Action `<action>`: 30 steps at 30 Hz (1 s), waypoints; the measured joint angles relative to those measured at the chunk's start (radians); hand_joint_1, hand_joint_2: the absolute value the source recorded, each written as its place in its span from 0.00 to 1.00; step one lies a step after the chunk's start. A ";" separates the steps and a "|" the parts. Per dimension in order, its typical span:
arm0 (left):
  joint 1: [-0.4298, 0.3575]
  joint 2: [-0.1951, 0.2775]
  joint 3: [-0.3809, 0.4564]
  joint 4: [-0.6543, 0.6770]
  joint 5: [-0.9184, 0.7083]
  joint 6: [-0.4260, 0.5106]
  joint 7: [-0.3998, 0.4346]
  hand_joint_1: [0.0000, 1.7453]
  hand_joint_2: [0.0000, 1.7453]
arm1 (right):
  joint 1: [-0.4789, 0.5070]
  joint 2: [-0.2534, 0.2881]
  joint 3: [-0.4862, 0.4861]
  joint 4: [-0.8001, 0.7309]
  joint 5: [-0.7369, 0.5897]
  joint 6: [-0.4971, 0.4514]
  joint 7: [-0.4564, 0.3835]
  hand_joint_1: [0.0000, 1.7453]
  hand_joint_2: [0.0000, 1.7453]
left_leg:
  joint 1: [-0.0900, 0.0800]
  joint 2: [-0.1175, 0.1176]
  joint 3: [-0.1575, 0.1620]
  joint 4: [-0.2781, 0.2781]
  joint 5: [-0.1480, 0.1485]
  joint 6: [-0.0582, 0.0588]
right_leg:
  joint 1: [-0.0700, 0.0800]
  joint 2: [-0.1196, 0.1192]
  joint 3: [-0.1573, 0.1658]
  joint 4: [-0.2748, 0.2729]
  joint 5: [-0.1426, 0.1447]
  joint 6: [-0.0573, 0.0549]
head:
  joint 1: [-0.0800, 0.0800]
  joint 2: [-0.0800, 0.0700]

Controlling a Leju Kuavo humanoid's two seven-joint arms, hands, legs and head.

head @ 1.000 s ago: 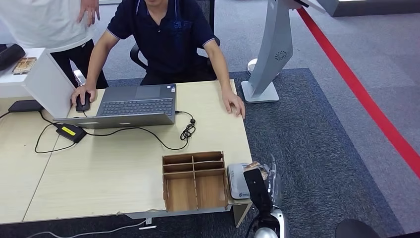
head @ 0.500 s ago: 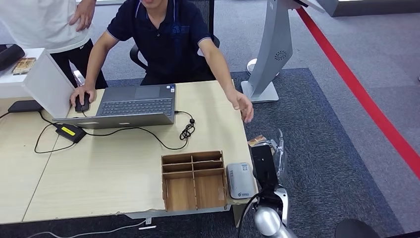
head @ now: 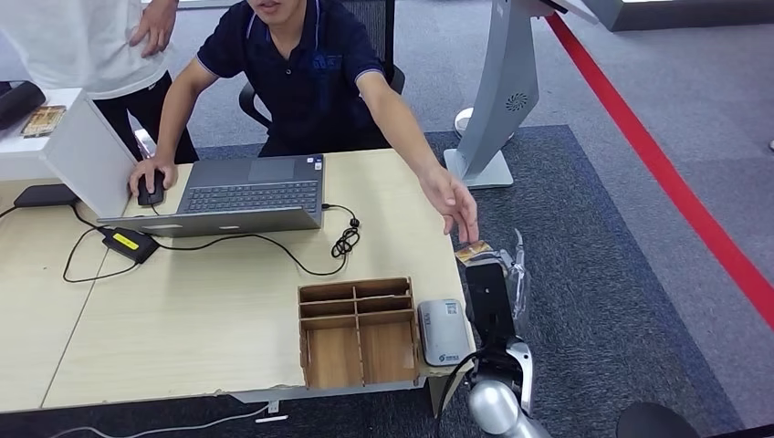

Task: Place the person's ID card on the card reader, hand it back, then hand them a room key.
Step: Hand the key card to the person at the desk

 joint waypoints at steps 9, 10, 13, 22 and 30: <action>-0.004 -0.003 -0.003 0.007 -0.018 -0.010 0.003 0.00 0.00 | -0.005 0.000 0.027 -0.028 0.021 0.000 0.022 1.00 1.00 | 0.000 0.000 0.000 0.000 0.000 0.000 | 0.000 0.000 0.000 0.000 0.000 0.000 | 0.000 0.000; -0.004 -0.003 -0.003 0.007 -0.020 -0.011 0.003 0.00 0.00 | -0.006 0.000 0.029 -0.032 0.023 0.000 0.023 1.00 1.00 | 0.000 0.000 0.000 0.000 0.000 0.000 | 0.000 0.000 0.000 0.000 0.000 0.000 | 0.000 0.000; -0.004 -0.003 -0.003 0.007 -0.023 -0.013 0.003 0.00 0.00 | -0.008 0.000 0.040 -0.042 0.026 0.000 0.025 1.00 1.00 | 0.000 0.000 0.000 0.000 0.000 0.000 | 0.000 0.000 0.000 0.000 0.000 0.000 | 0.000 0.000; -0.007 -0.003 -0.006 0.008 -0.038 -0.021 0.003 0.00 0.00 | -0.018 0.000 0.055 -0.057 0.038 0.000 0.036 0.72 1.00 | 0.000 0.000 0.000 0.000 0.000 0.000 | 0.000 0.000 0.000 0.000 0.000 0.000 | 0.000 0.000; -0.011 -0.003 -0.016 0.008 -0.048 -0.026 0.003 0.00 0.00 | -0.026 0.000 0.070 -0.062 0.052 0.000 0.048 0.00 0.75 | 0.000 0.000 0.000 0.000 0.000 0.000 | 0.000 0.000 0.000 0.000 0.000 0.000 | 0.000 0.000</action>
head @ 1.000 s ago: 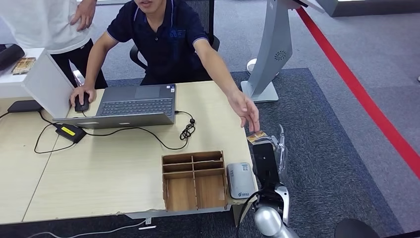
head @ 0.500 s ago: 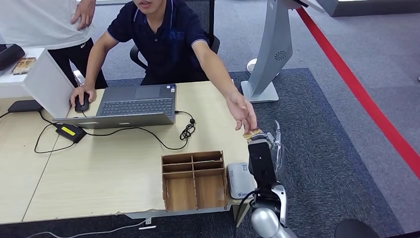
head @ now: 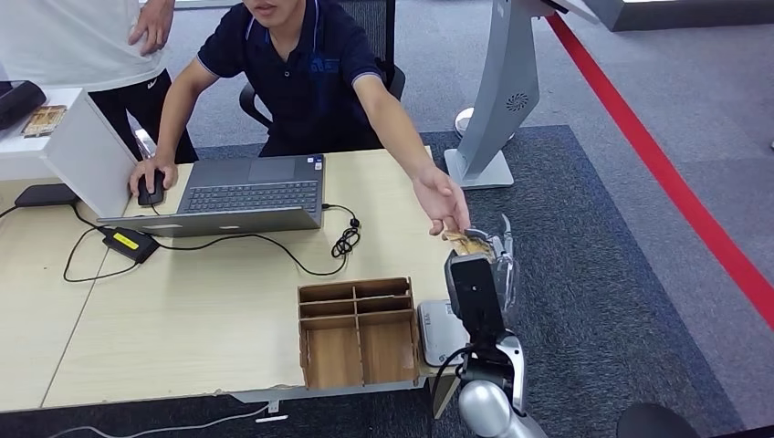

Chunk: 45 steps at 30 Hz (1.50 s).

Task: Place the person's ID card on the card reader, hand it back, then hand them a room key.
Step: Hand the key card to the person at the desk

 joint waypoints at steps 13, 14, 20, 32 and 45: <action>-0.002 0.000 -0.001 0.003 -0.016 -0.004 0.000 0.00 0.00 | 0.000 -0.002 0.004 0.000 0.003 0.000 0.009 0.00 1.00 | 0.000 0.000 0.000 0.000 0.000 0.000 | 0.000 0.000 0.000 0.000 0.000 0.000 | 0.000 0.000; -0.002 0.000 -0.001 0.004 -0.017 -0.004 0.000 0.00 0.00 | 0.001 -0.003 0.004 0.000 0.003 0.000 0.012 0.00 1.00 | 0.000 0.000 0.000 0.000 0.000 0.000 | 0.000 0.000 0.000 0.000 0.000 0.000 | 0.000 0.000; -0.002 -0.001 0.000 0.006 -0.026 -0.004 -0.002 0.00 0.00 | 0.003 -0.019 0.019 0.000 0.006 0.000 0.048 0.00 1.00 | 0.000 0.000 0.000 0.000 0.000 0.000 | 0.000 0.000 0.000 0.000 0.000 0.000 | 0.000 0.000; -0.003 -0.001 0.009 0.006 -0.066 -0.005 -0.007 0.00 0.00 | 0.007 -0.070 0.081 -0.016 0.148 0.021 0.154 0.00 1.00 | 0.000 0.000 0.000 0.000 0.000 0.000 | 0.000 0.000 0.000 0.000 0.000 0.000 | 0.000 0.000; 0.001 -0.001 0.028 0.006 -0.105 -0.011 -0.017 0.00 0.00 | 0.008 -0.106 0.129 -0.041 0.316 0.093 0.222 0.00 1.00 | 0.000 0.000 0.000 0.000 0.000 0.000 | 0.000 0.000 0.000 0.000 0.000 0.000 | 0.000 0.000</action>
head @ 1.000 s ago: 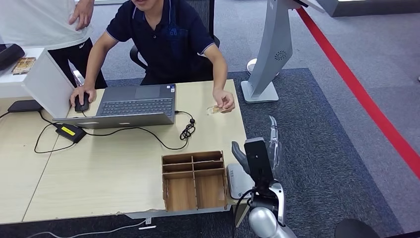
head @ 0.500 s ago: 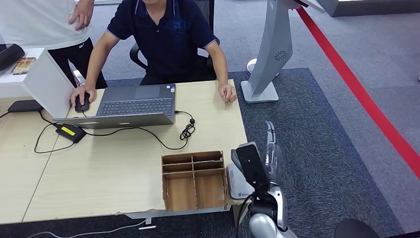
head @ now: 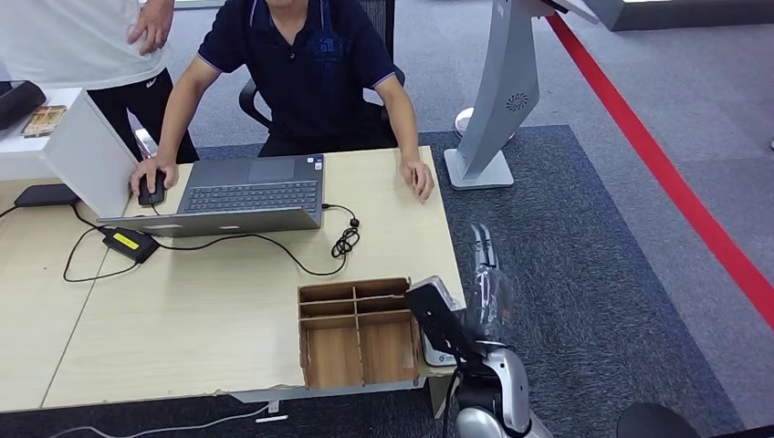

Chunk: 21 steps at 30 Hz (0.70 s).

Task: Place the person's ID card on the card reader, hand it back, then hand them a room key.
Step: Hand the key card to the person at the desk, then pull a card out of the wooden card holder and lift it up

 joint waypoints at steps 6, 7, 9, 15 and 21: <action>0.002 0.000 0.009 0.000 -0.014 -0.003 -0.005 0.00 0.00 | 0.000 -0.014 0.019 -0.020 0.037 0.043 0.017 0.00 1.00 | 0.000 0.000 0.000 0.000 0.000 0.000 | 0.000 0.000 0.000 0.000 0.000 0.000 | 0.000 0.000; 0.002 0.000 0.011 0.000 -0.017 -0.004 -0.006 0.00 0.00 | 0.000 -0.016 0.022 -0.023 0.040 0.050 0.019 0.00 1.00 | 0.000 0.000 0.000 0.000 0.000 0.000 | 0.000 0.000 0.000 0.000 0.000 0.000 | 0.000 0.000; 0.003 0.000 0.014 0.000 -0.021 -0.007 -0.007 0.00 0.00 | 0.001 -0.020 0.027 -0.031 0.046 0.064 0.023 0.00 1.00 | 0.000 0.000 0.000 0.000 0.000 0.000 | 0.000 0.000 0.000 0.000 0.000 0.000 | 0.000 0.000; 0.005 0.000 0.022 0.000 -0.034 -0.017 -0.013 0.00 0.00 | 0.003 -0.031 0.048 -0.045 0.063 0.102 0.035 0.00 1.00 | 0.000 0.000 0.000 0.000 0.000 0.000 | 0.000 0.000 0.000 0.000 0.000 0.000 | 0.000 0.000; 0.005 0.000 0.024 0.000 -0.046 -0.027 -0.016 0.00 0.00 | 0.004 -0.038 0.072 -0.044 0.067 0.123 0.036 0.00 1.00 | 0.000 0.000 0.000 0.000 0.000 0.000 | 0.000 0.000 0.000 0.000 0.000 0.000 | 0.000 0.000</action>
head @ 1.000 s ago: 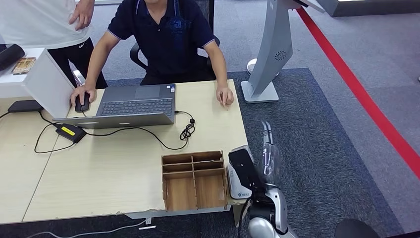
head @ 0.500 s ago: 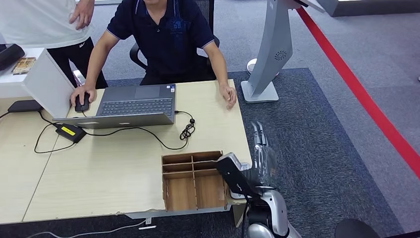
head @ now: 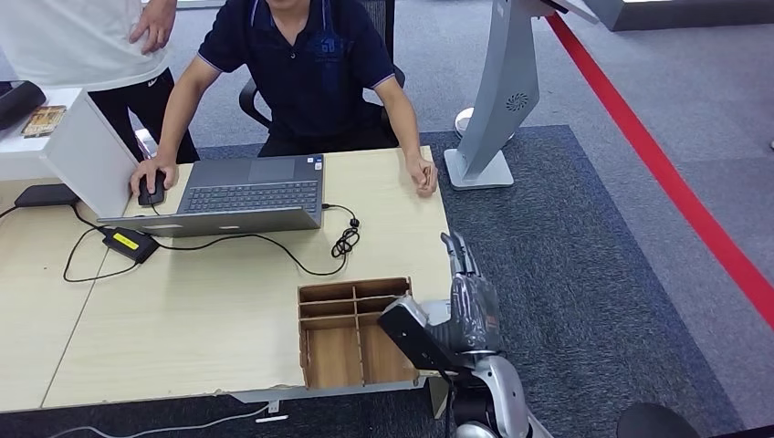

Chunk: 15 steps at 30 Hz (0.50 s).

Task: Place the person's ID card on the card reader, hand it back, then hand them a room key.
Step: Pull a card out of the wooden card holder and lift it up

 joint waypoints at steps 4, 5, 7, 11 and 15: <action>0.000 0.000 0.001 0.000 -0.007 -0.009 -0.001 0.00 0.00 | 0.000 -0.002 0.016 0.006 -0.002 0.004 -0.001 0.00 1.00 | 0.000 0.000 0.000 0.000 0.000 0.000 | 0.000 0.000 0.000 0.000 0.000 0.000 | 0.000 0.000; 0.000 0.000 0.001 0.000 -0.010 -0.011 -0.001 0.00 0.00 | 0.000 -0.002 0.021 0.008 -0.005 0.003 -0.002 0.00 1.00 | 0.000 0.000 0.000 0.000 0.000 0.000 | 0.000 0.000 0.000 0.000 0.000 0.000 | 0.000 0.000; -0.001 0.000 0.002 0.000 -0.016 -0.017 -0.002 0.00 0.00 | -0.001 -0.001 0.029 0.015 -0.010 0.001 -0.006 0.00 1.00 | 0.000 0.000 0.000 0.000 0.000 0.000 | 0.000 0.000 0.000 0.000 0.000 0.000 | 0.000 0.000; 0.000 0.000 0.006 0.000 -0.024 -0.026 -0.003 0.00 0.00 | -0.005 0.002 0.044 0.038 -0.020 -0.010 -0.018 0.00 1.00 | 0.000 0.000 0.000 0.000 0.000 0.000 | 0.000 0.000 0.000 0.000 0.000 0.000 | 0.000 0.000; 0.000 0.000 0.008 0.000 -0.035 -0.030 -0.006 0.00 0.00 | -0.012 0.008 0.054 0.065 -0.032 -0.021 -0.026 0.00 1.00 | 0.000 0.000 0.000 0.000 0.000 0.000 | 0.000 0.000 0.000 0.000 0.000 0.000 | 0.000 0.000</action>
